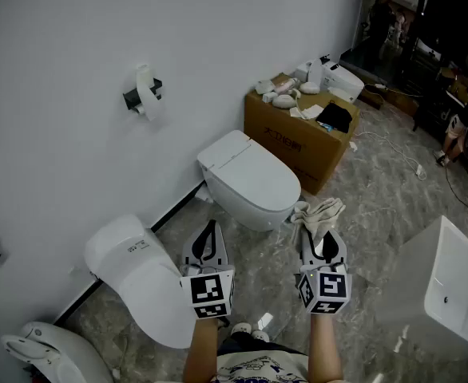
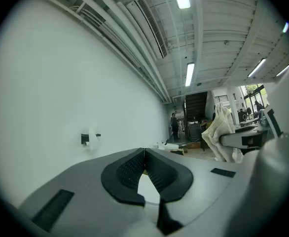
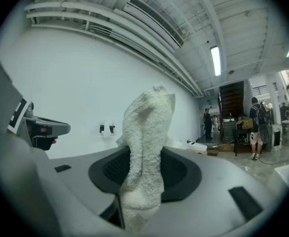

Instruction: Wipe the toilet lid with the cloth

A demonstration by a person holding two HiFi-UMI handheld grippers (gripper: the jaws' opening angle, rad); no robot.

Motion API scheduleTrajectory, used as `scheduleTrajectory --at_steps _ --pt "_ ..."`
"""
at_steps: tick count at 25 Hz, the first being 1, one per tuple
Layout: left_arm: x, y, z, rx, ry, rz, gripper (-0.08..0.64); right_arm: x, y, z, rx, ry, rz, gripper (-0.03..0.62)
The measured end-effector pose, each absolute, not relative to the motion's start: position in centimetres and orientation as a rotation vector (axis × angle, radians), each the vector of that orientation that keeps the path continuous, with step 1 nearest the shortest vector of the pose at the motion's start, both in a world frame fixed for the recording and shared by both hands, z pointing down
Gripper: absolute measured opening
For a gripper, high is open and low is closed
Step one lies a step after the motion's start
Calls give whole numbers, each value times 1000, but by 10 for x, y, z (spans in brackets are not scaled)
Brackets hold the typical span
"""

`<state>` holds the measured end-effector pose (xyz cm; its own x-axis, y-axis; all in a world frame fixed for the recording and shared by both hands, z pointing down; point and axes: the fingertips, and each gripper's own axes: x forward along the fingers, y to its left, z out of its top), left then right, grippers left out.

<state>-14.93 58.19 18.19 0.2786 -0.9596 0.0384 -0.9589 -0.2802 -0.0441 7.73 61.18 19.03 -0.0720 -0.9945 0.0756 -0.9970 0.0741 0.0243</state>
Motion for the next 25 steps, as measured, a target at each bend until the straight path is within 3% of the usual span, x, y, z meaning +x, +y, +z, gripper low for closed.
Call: scheduleTrajectory --at_steps 25 --pt "-190 516 204 -2525 1867 -112 3 48 552 213 2139 -2215 118 161"
